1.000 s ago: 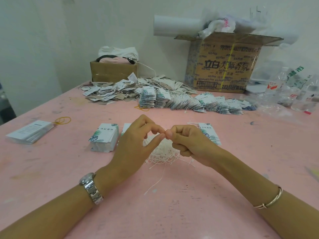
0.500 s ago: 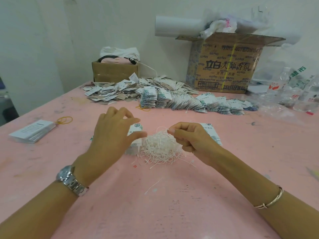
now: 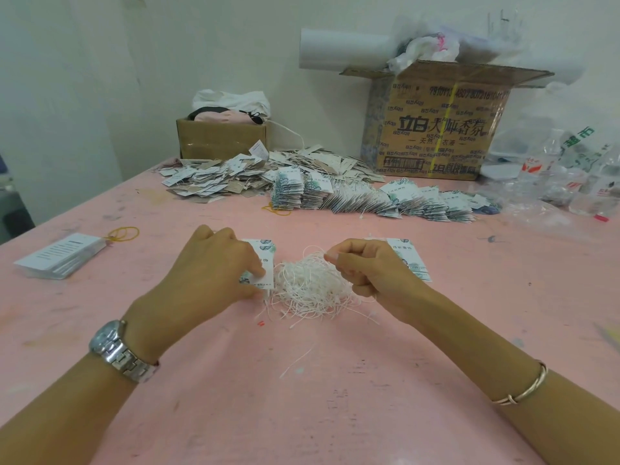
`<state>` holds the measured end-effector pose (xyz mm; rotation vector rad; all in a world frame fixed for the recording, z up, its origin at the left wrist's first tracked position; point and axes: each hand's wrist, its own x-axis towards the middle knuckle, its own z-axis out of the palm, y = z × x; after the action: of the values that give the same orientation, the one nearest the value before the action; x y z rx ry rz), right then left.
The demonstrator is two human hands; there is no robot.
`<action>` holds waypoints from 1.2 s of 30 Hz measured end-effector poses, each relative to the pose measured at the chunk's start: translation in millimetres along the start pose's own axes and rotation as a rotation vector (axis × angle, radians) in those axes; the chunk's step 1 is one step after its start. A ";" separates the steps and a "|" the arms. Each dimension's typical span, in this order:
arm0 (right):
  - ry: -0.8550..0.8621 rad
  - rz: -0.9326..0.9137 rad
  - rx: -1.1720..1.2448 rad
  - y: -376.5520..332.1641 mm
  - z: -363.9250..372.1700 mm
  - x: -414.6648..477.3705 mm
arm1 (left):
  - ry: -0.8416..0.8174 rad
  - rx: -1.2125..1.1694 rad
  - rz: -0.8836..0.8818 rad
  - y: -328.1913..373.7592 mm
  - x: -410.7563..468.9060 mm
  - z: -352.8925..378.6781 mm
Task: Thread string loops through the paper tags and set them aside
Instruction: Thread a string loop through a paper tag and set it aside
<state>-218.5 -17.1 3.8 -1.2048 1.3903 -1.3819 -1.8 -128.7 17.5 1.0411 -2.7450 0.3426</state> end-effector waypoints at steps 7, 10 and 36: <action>0.000 -0.011 -0.019 4.3 0.7 1.3 | 0.251 -0.100 -0.077 1.7 -0.8 -8.3; 0.004 -0.011 -0.023 3.7 1.6 1.2 | 0.604 -0.143 0.046 7.6 -4.2 -11.5; 0.062 -0.112 0.052 7.3 7.6 0.0 | 1.005 0.122 0.666 44.9 -6.8 15.0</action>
<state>-211.6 -19.2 -4.0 -1.2307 1.3378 -1.5355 -28.2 -95.9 -5.1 -0.1244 -2.0199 0.8443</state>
